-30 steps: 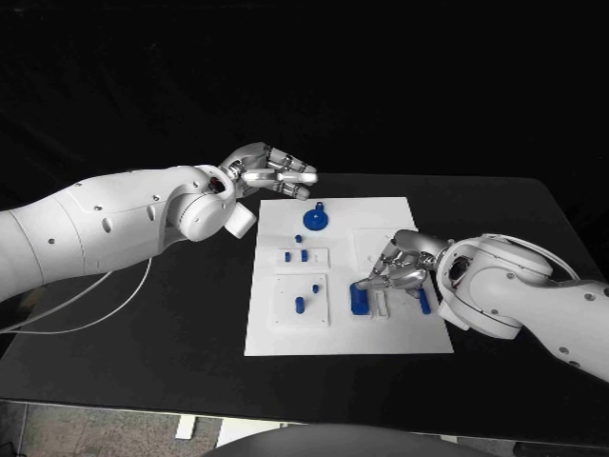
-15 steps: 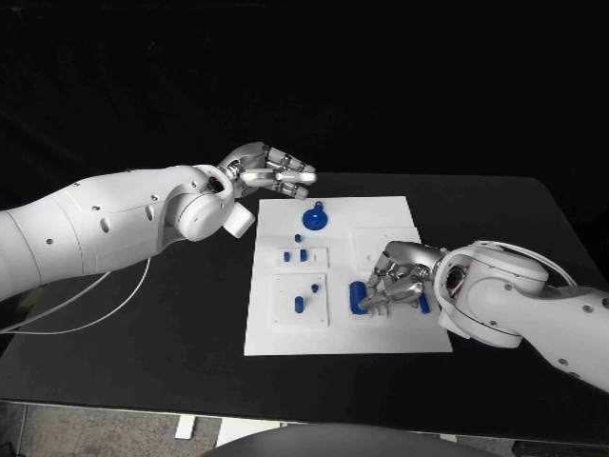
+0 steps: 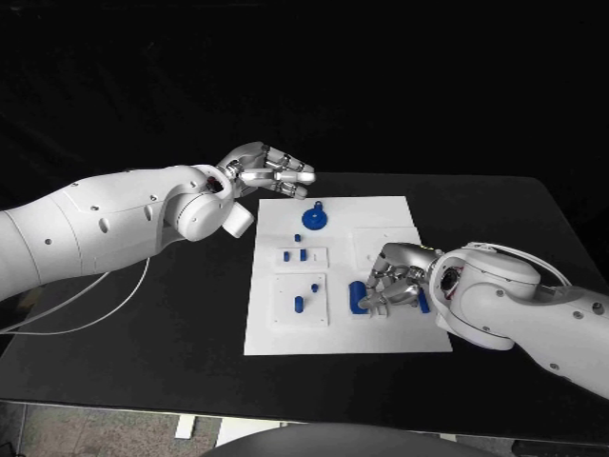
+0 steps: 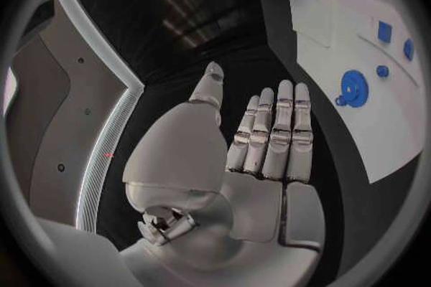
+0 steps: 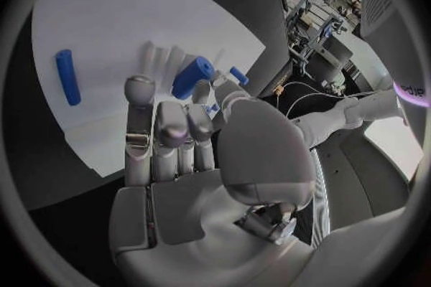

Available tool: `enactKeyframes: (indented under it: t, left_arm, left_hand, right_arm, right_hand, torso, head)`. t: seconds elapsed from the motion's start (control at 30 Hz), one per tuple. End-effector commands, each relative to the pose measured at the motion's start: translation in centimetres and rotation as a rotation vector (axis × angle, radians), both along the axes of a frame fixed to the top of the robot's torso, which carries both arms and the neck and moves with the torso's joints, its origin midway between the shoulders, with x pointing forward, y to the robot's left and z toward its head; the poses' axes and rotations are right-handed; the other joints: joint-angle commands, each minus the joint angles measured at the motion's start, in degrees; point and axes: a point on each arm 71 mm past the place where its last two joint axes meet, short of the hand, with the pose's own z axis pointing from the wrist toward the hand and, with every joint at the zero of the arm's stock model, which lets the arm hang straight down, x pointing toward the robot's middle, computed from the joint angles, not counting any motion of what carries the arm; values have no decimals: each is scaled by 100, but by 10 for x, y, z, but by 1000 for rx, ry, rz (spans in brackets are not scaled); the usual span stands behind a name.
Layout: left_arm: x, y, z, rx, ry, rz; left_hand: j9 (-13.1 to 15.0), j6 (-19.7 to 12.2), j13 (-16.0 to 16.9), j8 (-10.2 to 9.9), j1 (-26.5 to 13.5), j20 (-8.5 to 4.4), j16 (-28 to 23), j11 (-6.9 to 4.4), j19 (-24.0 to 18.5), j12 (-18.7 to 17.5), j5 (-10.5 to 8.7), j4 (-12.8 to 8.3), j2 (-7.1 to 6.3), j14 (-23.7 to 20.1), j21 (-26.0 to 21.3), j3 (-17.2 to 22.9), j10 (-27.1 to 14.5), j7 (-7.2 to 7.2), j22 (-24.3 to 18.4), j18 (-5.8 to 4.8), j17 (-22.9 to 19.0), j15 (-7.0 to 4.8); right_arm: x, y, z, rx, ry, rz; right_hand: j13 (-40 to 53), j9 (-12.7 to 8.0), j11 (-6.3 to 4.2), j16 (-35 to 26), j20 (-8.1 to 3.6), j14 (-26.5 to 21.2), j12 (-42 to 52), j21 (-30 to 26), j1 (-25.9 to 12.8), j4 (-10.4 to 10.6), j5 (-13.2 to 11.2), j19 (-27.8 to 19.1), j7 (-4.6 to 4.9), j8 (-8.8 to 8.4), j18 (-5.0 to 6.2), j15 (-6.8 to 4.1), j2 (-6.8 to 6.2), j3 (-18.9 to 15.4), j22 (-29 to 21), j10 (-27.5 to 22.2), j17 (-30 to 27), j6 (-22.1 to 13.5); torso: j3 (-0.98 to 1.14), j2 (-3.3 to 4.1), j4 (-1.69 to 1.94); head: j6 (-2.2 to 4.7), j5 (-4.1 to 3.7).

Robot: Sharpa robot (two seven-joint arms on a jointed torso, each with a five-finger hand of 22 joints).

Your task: Assemble the parts on the task board

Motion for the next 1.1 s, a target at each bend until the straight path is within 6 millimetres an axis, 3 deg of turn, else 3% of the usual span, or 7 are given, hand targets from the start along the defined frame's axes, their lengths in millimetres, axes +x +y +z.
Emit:
enactKeyframes:
  t: [0.03, 0.13, 0.27, 0.4, 0.7, 1.1]
  left_arm:
    - [-1, -2, 1, -3, -3, -13]
    - [-1, -2, 1, -2, -3, -16]
    - [-1, -2, 1, -2, -2, -19]
    - [-1, -2, 1, -2, -1, -20]
    - [0, -1, 1, -1, -1, -18]
    - [0, -1, 1, -1, -1, -18]
  left_hand:
    - [4, -33, 7, -16, -4, 32, -8, -6, -22, -11, 19, -14, 53, -43, -7, -31, -25, 12, -7, -57, 3, 4]
    - [4, -34, 7, -17, -14, 31, -9, -6, -22, -12, 18, -13, 59, -43, -6, -39, -25, 11, -7, -57, 3, 3]
    - [3, -30, 6, -18, -3, 31, -9, -9, -25, -13, 56, -69, 142, -45, -7, -76, -23, 8, -7, -58, 3, 3]
    - [3, -30, 6, -18, -3, 31, -9, -9, -25, -13, 56, -69, 142, -45, -7, -76, -23, 8, -7, -58, 3, 3]
    - [3, -34, 6, -16, -10, 32, -8, -7, -26, -12, 45, -73, 142, -45, -7, -82, -25, 10, -7, -59, 3, 5]
    - [3, -34, 6, -16, -10, 32, -8, -7, -26, -12, 45, -73, 142, -45, -7, -82, -25, 10, -7, -59, 3, 5]
  right_arm:
    - [3, -2, -2, -54, -40, -15]
    - [4, -3, -4, -58, -42, -20]
    - [5, -4, -6, -63, -42, -26]
    - [6, -4, -7, -67, -41, -26]
    - [4, -3, -11, -64, -3, -9]
    - [5, -5, -13, -50, 4, -26]
  right_hand:
    - [54, 50, 0, 48, -33, 2, 87, 60, -23, -101, -64, 16, -32, -27, -63, -40, -14, 368, 393, 65, -5, 3]
    - [109, 49, 4, 57, -27, 3, 175, 106, -2, -320, -43, 18, -25, -30, -58, -36, 44, 613, 400, 98, -16, 6]
    - [125, 26, 14, 78, -9, -2, 191, 149, -168, -773, -13, 0, -17, -31, -38, -26, 145, 909, 401, 108, -41, 4]
    - [138, 41, 18, 98, 3, -6, 208, 197, -242, -1001, -26, -8, -8, -29, -22, -22, 213, 1029, 404, 115, -53, 14]
    - [162, 54, 17, 119, 4, -8, 238, 231, -304, -990, 13, -18, -16, -29, -27, -19, 193, 995, 406, 120, -55, 26]
    - [155, 69, 9, 120, -9, -17, 212, 195, -293, -731, 112, -30, -31, -33, -40, -27, 150, 813, 393, 111, -89, 17]
  torso:
    - [-1, 2, -5]
    - [0, 2, -6]
    - [6, 0, -3]
    - [4, -1, -2]
    - [5, 0, -7]
    - [-2, -3, 0]
  head:
    - [-8, 1]
    - [-6, 0]
    - [-12, 4]
    - [-15, 7]
    - [-13, 3]
    - [-15, 3]
